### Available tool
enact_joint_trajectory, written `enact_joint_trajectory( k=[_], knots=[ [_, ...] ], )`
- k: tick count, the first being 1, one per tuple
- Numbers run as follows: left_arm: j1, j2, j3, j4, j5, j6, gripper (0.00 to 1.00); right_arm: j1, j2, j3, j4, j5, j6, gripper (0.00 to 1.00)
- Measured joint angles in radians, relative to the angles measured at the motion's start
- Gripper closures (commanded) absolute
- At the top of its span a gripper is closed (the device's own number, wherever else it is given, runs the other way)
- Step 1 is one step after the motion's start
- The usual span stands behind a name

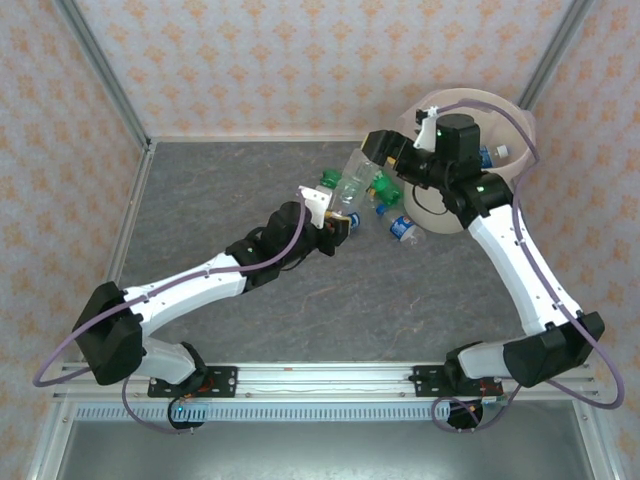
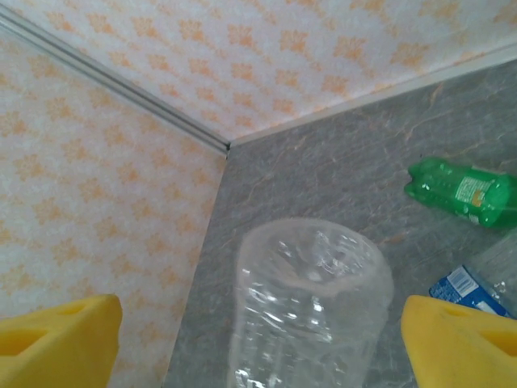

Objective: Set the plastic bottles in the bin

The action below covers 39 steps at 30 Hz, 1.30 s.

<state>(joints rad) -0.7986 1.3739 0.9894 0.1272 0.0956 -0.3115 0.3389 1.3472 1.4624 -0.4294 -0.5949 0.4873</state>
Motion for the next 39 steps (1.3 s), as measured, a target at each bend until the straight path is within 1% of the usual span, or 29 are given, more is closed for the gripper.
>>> enact_joint_trajectory(
  k=[4, 7, 14, 17, 18, 19, 20, 21, 23, 24, 25, 26, 28, 29, 30, 32, 33, 36, 39],
  knots=[
    [0.000, -0.013, 0.010, 0.006, 0.001, -0.003, 0.75, 0.004, 0.011, -0.037, 0.013, -0.042, 0.022, 0.11],
    [0.000, -0.018, 0.019, 0.016, 0.006, -0.003, 0.75, 0.018, 0.031, -0.039, 0.023, -0.065, 0.034, 0.13],
    [0.000, -0.020, 0.027, 0.020, 0.042, -0.002, 0.75, 0.038, 0.054, -0.039, 0.050, -0.108, 0.057, 0.29],
    [0.000, -0.020, 0.029, 0.019, 0.056, -0.002, 0.75, 0.038, 0.060, -0.038, 0.061, -0.123, 0.063, 0.31],
    [0.000, -0.020, 0.029, 0.019, 0.058, -0.002, 0.75, 0.038, 0.063, -0.038, 0.063, -0.128, 0.063, 0.33],
    [0.000, -0.020, 0.029, 0.019, 0.061, -0.002, 0.75, 0.038, 0.066, -0.037, 0.064, -0.130, 0.064, 0.36],
    [0.000, -0.020, 0.029, 0.019, 0.061, -0.002, 0.75, 0.038, 0.070, -0.035, 0.064, -0.132, 0.064, 0.41],
    [0.000, -0.020, 0.029, 0.018, 0.060, -0.002, 0.72, 0.038, 0.072, -0.034, 0.064, -0.134, 0.065, 0.44],
    [0.000, -0.020, 0.031, 0.018, 0.059, -0.002, 0.63, 0.038, 0.073, -0.029, 0.060, -0.135, 0.064, 0.45],
    [0.000, -0.020, 0.031, 0.018, 0.058, -0.003, 0.55, 0.038, 0.073, -0.026, 0.059, -0.133, 0.063, 0.45],
    [0.000, -0.020, 0.032, 0.019, 0.058, 0.002, 0.42, 0.038, 0.073, -0.024, 0.060, -0.132, 0.064, 0.45],
    [0.000, -0.020, 0.032, 0.018, 0.058, 0.001, 0.34, 0.038, 0.073, -0.021, 0.061, -0.130, 0.064, 0.46],
    [-0.002, -0.020, 0.033, 0.018, 0.056, 0.000, 0.32, 0.038, 0.073, -0.011, 0.060, -0.127, 0.067, 0.46],
    [-0.003, -0.021, 0.033, 0.019, 0.053, -0.002, 0.26, 0.038, 0.073, -0.006, 0.060, -0.122, 0.067, 0.46],
    [-0.003, -0.024, 0.033, 0.018, 0.051, 0.001, 0.17, 0.037, 0.073, 0.002, 0.059, -0.119, 0.067, 0.46],
    [-0.005, -0.032, 0.033, 0.016, 0.045, 0.002, 0.03, 0.032, 0.074, 0.019, 0.056, -0.113, 0.067, 0.46],
    [-0.005, -0.039, 0.033, 0.016, 0.043, 0.001, 0.01, 0.026, 0.073, 0.028, 0.054, -0.111, 0.067, 0.47],
    [-0.006, -0.069, 0.032, 0.016, 0.030, -0.006, 0.01, -0.022, 0.073, 0.058, 0.048, -0.098, 0.068, 0.47],
    [-0.006, -0.104, 0.027, 0.016, 0.021, -0.006, 0.01, -0.108, 0.071, 0.078, 0.048, -0.067, 0.072, 0.46]
  ],
)
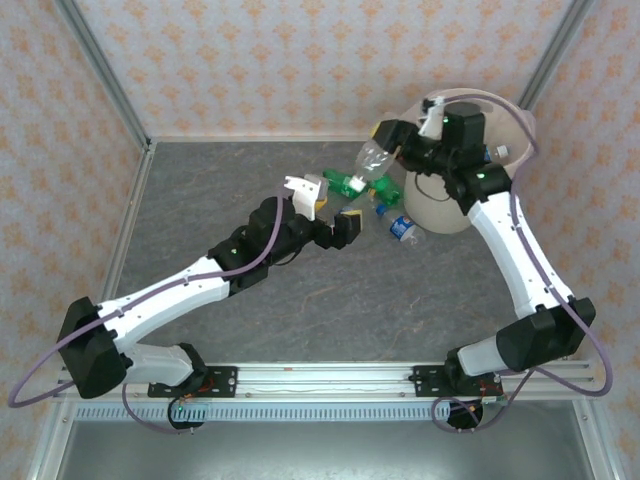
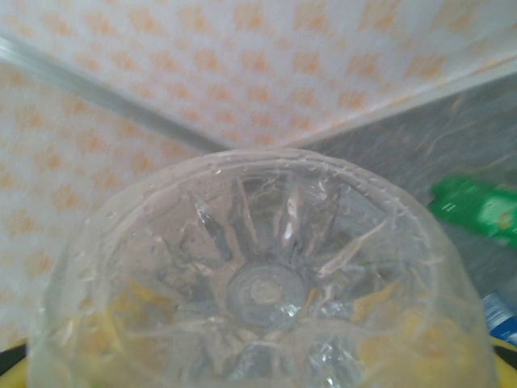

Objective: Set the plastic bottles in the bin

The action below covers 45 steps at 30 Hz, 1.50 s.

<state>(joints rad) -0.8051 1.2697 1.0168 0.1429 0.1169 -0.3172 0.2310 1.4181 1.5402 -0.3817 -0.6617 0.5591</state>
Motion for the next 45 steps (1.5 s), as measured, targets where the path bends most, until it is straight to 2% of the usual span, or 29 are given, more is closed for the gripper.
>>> enact_joint_trajectory(
  k=[7, 14, 20, 23, 26, 28, 38, 45],
  knots=[
    [0.000, -0.031, -0.023, -0.005, -0.027, -0.004, 0.01, -0.211, -0.001, 0.122, -0.085, 0.150, -0.016, 0.44],
    [0.000, -0.055, -0.041, -0.031, -0.052, -0.012, 0.01, -0.296, 0.008, 0.290, -0.128, 0.369, -0.053, 0.44],
    [0.000, -0.070, -0.044, -0.035, -0.059, -0.023, 0.01, -0.306, 0.077, 0.341, -0.150, 0.545, -0.098, 0.43],
    [0.000, -0.075, -0.045, -0.042, -0.068, -0.024, 0.01, -0.306, 0.124, 0.360, -0.172, 0.608, -0.122, 0.39],
    [0.000, -0.082, -0.051, -0.047, -0.074, -0.025, 0.01, -0.306, 0.157, 0.371, -0.196, 0.657, -0.148, 0.26],
    [0.000, -0.083, -0.054, -0.051, -0.075, -0.025, 0.01, -0.307, 0.170, 0.379, -0.208, 0.670, -0.166, 0.01],
    [0.000, -0.082, -0.054, -0.071, -0.118, -0.026, 0.01, -0.297, 0.131, 0.348, -0.232, 0.669, -0.225, 0.00],
    [0.000, -0.050, -0.054, -0.071, -0.140, -0.026, 0.01, -0.175, 0.039, 0.290, -0.232, 0.669, -0.282, 0.00]
  ],
)
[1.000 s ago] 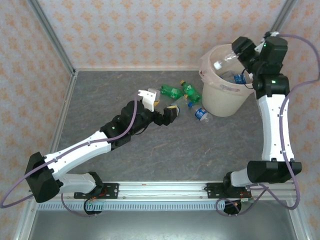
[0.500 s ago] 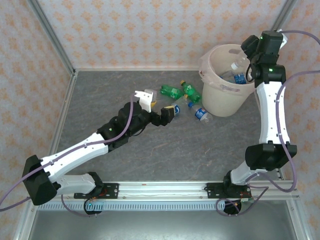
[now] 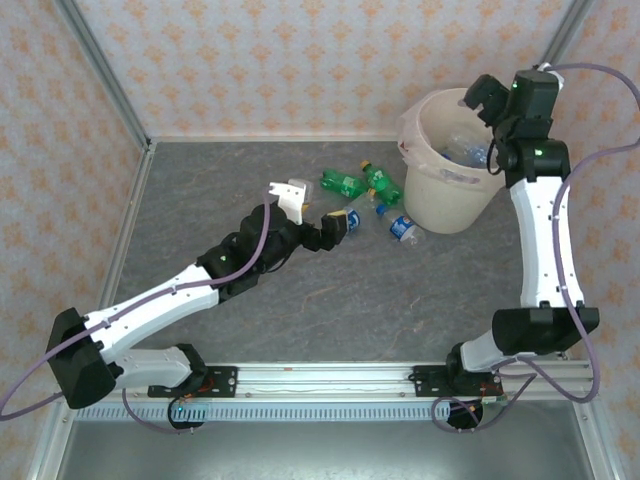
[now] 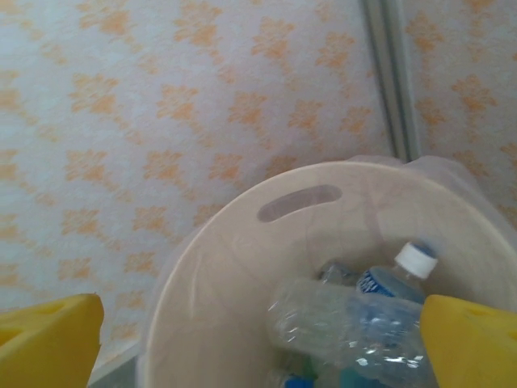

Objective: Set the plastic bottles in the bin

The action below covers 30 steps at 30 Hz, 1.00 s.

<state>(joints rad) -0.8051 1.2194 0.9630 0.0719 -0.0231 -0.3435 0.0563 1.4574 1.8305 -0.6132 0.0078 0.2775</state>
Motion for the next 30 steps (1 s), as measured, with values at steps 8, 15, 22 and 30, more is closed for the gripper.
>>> enact_joint_trajectory(
  k=[8, 15, 22, 30],
  knots=[
    [0.000, 0.014, 0.001, -0.004, -0.097, -0.026, 0.01, 0.251, -0.026, -0.064, -0.001, 0.042, -0.097, 0.00],
    [0.010, -0.034, -0.039, 0.005, -0.188, -0.054, 0.01, 0.402, -0.023, -0.205, -0.005, 0.084, -0.107, 0.00],
    [0.056, -0.109, -0.093, 0.009, -0.237, -0.103, 0.01, 0.509, 0.008, -0.279, -0.017, 0.124, -0.111, 0.00],
    [0.068, -0.144, -0.135, 0.015, -0.241, -0.131, 0.01, 0.581, 0.046, -0.416, -0.019, 0.171, -0.151, 0.00]
  ],
)
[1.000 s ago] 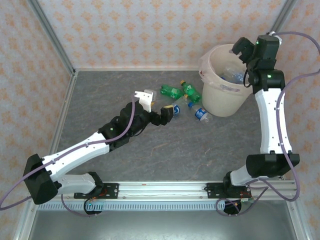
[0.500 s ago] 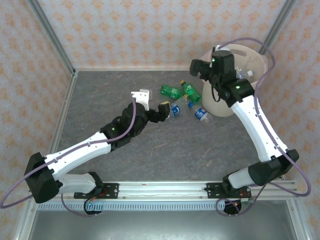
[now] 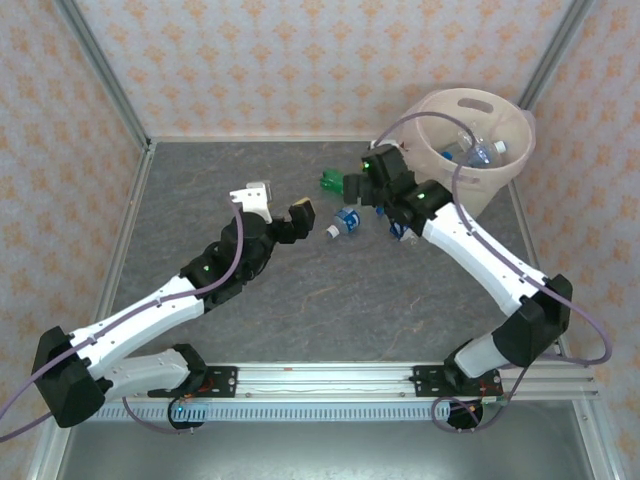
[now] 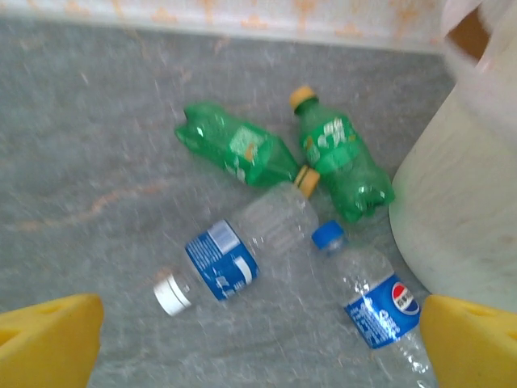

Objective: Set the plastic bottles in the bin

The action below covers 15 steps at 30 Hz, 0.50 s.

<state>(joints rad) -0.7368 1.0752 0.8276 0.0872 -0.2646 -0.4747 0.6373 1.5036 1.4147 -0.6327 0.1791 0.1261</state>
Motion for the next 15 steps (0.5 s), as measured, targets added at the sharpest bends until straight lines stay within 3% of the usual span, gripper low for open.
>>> enact_joint_trajectory(
  k=[11, 15],
  knots=[
    [0.000, -0.002, 0.001, 0.000, 0.002, 0.001, 0.01, 0.005, 0.072, -0.155, 0.005, 0.048, -0.070, 0.00],
    [0.000, -0.002, 0.002, 0.000, 0.002, 0.001, 0.01, 0.005, 0.093, -0.202, 0.022, 0.064, -0.091, 0.06]
  ],
)
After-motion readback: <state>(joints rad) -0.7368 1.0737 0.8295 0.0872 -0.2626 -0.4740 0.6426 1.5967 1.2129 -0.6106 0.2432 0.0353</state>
